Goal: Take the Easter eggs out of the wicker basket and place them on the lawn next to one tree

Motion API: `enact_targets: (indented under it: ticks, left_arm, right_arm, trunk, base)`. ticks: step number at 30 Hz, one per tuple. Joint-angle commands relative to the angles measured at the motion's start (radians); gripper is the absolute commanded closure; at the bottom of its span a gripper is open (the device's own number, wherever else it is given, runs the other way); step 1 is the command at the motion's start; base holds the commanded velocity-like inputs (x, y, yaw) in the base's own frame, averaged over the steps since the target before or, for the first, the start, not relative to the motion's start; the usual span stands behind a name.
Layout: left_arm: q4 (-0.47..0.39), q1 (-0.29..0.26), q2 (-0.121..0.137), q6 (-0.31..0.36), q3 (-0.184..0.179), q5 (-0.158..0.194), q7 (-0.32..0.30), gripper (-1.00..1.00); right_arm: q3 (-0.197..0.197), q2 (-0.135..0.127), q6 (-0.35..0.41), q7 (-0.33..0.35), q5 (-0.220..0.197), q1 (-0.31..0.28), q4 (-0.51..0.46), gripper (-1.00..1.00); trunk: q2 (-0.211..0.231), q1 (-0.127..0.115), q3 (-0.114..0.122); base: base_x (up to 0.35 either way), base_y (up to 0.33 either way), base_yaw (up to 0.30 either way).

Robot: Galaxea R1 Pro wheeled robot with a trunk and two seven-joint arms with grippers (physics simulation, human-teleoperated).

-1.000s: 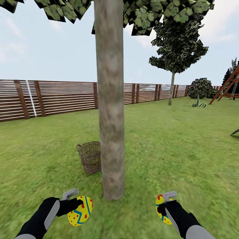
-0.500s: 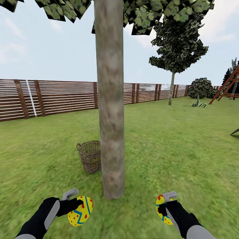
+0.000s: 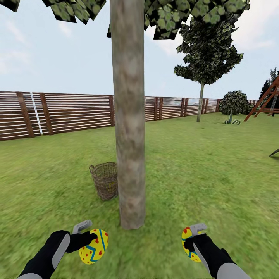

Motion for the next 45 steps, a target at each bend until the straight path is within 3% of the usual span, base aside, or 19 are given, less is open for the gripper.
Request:
enact_targets:
  ticks: [1,18,21,34,35,38,39,45]
  left_arm:
    - [-0.001,-0.001,0.0,0.005,0.003,-0.003,-0.005,1.0]
    - [-0.001,-0.001,0.007,0.004,0.003,-0.005,-0.005,1.0]
    - [0.001,-0.001,0.01,-0.066,0.005,-0.007,-0.004,1.0]
    - [0.005,0.0,0.016,-0.084,0.006,-0.007,-0.003,1.0]
    - [0.006,-0.001,0.018,-0.083,0.007,-0.007,-0.003,1.0]
    - [0.017,0.0,0.07,-0.083,0.012,-0.006,-0.002,1.0]
    - [0.017,-0.001,0.076,-0.083,0.012,-0.006,-0.002,1.0]
    - [0.018,0.0,0.08,-0.084,0.012,-0.007,-0.001,1.0]
  right_arm:
    - [0.003,-0.001,0.007,0.0,0.004,0.0,-0.002,1.0]
    - [0.002,-0.001,0.008,-0.001,0.001,0.0,-0.002,1.0]
    - [0.002,-0.001,0.008,-0.001,0.001,0.0,-0.002,1.0]
    - [0.002,0.001,0.01,-0.001,0.001,0.0,-0.001,1.0]
    - [0.002,0.0,0.01,-0.001,0.001,0.0,-0.001,1.0]
    - [0.001,-0.002,0.01,-0.001,0.001,0.0,-0.002,1.0]
    - [0.001,-0.002,0.01,-0.001,0.001,0.0,-0.002,1.0]
    - [0.002,-0.001,0.01,-0.001,0.001,0.0,-0.002,1.0]
  trunk:
    - [-0.008,0.004,-0.004]
    - [-0.127,0.069,-0.058]
    - [-0.148,0.08,-0.067]
    - [-0.239,0.13,-0.108]
    - [-0.246,0.134,-0.111]
    - [-0.267,0.146,-0.12]
    - [-0.274,0.149,-0.123]
    - [-0.284,0.157,-0.146]
  base:
    - [0.0,0.0,0.0]
    - [0.0,0.0,0.0]
    - [0.0,0.0,0.0]
    - [0.0,0.0,0.0]
    - [0.0,0.0,0.0]
    - [0.0,0.0,0.0]
    - [0.0,0.0,0.0]
    - [0.0,0.0,0.0]
